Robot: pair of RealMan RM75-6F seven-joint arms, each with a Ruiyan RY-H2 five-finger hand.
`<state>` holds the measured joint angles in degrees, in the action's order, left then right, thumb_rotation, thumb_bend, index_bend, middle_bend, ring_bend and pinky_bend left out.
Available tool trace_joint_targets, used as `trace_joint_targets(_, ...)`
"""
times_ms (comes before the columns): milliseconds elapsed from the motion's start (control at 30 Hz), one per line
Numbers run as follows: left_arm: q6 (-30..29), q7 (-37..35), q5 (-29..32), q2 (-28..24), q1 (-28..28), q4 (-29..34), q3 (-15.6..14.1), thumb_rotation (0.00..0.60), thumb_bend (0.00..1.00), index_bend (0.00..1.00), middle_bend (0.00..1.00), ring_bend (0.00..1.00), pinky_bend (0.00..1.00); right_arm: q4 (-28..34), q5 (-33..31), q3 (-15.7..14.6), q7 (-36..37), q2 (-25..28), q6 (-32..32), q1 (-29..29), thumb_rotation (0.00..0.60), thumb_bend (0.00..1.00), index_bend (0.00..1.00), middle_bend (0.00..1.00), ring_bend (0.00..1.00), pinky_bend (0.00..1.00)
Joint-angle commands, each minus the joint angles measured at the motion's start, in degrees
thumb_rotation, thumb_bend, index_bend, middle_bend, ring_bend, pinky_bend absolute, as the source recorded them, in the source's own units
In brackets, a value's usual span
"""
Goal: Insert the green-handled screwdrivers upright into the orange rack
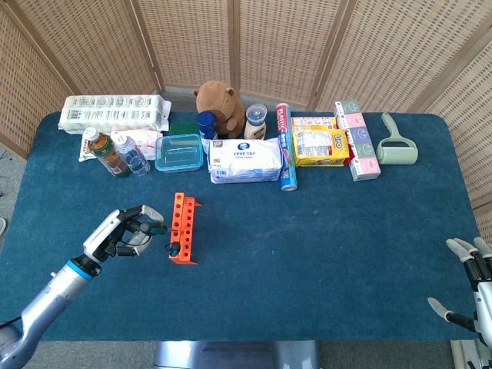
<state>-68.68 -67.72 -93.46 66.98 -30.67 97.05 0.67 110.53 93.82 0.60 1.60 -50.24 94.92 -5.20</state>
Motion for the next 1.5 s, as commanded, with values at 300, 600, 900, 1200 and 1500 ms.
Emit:
trace_joint_targets(300, -0.34, -0.38, -0.42, -0.09, 0.18, -0.17, -0.78, 0.6, 0.51, 0.52, 0.9, 0.87, 0.91, -0.04, 0.03, 0.0, 0.11, 0.03, 0.08, -0.04, 0.6, 0.0, 0.13, 0.16, 0.03, 0.0)
trace_joint_targets(600, -0.16, -0.26, -0.2, 0.19, -0.03, -0.4, -0.9, 0.6, 0.51, 0.52, 0.9, 0.87, 0.91, -0.04, 0.06, 0.01, 0.09, 0.03, 0.2, -0.1, 0.6, 0.0, 0.13, 0.16, 0.03, 0.0)
trace_joint_targets(900, -0.5, 0.7, 0.17, 0.34, 0.25, -0.51, -0.98, 0.6, 0.51, 0.52, 0.9, 0.87, 0.91, -0.04, 0.07, -0.03, 0.1, 0.05, 0.07, -0.06, 0.6, 0.0, 0.13, 0.17, 0.03, 0.0)
trace_joint_targets(1200, 0.44, 0.38, 0.9, 1.03, -0.09, -1.3, -0.86, 0.6, 0.51, 0.52, 0.9, 0.87, 0.91, -0.01, 0.06, -0.04, 0.06, 0.05, 0.05, -0.07, 0.6, 0.0, 0.13, 0.16, 0.03, 0.0)
trace_joint_targets(1500, 2.06, 1.41, 2.02, 1.98, -0.69, -1.81, -0.55, 0.6, 0.51, 0.52, 0.9, 0.87, 0.91, -0.06, 0.06, -0.05, 0.3, 0.14, 0.11, -0.1, 0.6, 0.0, 0.13, 0.16, 0.03, 0.0)
